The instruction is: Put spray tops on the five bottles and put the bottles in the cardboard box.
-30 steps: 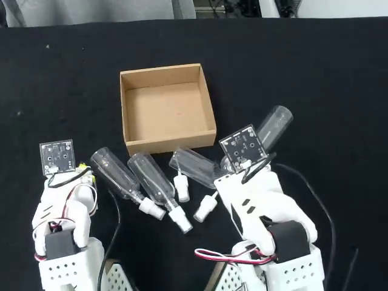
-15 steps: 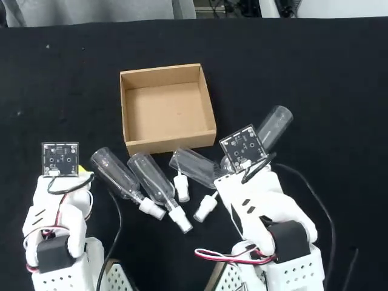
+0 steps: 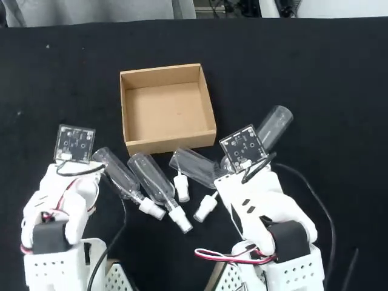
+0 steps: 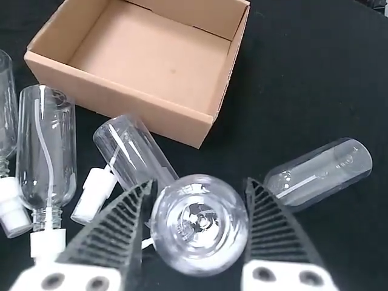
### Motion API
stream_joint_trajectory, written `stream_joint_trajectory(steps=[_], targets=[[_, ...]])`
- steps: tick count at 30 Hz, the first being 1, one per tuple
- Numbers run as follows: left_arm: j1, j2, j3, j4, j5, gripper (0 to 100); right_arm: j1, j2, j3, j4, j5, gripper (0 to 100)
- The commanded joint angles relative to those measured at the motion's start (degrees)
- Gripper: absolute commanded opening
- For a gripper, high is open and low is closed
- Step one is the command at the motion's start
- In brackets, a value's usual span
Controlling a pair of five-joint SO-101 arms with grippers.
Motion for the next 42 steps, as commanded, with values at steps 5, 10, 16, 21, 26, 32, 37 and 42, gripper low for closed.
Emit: stream_joint_trajectory(steps=[5,10,16,21,26,32,37,42], targets=[[4.6,11.8,-8.9,4.6,-0.7,16,6.0,-0.7,-0.5,-3.7,-4.0,13.4],[8.4,16.9,-12.5,10.2,-4.2,20,6.2,-0.7,-0.5,-3.9,-4.0,13.4],[11.5,23.4,-14.3,13.5,-10.0,20,6.2,-0.7,-0.4,-3.9,-4.0,13.4],[14.4,26.7,-14.3,13.5,-12.6,20,6.2,-0.7,-0.4,-3.9,-4.0,13.4],[18.1,27.6,-14.2,13.6,-12.7,20,6.2,-0.7,-0.3,-3.9,-4.0,13.4],[23.3,27.7,-13.8,13.5,-12.7,20,6.2,-0.7,-0.3,-4.0,-4.0,13.4],[28.9,27.7,-13.4,13.5,-12.7,20,6.2,-0.7,-0.3,-4.0,-4.0,13.4],[34.2,27.7,-13.4,13.5,-12.7,20,8.3,-0.7,-0.6,-4.0,-4.0,13.4]])
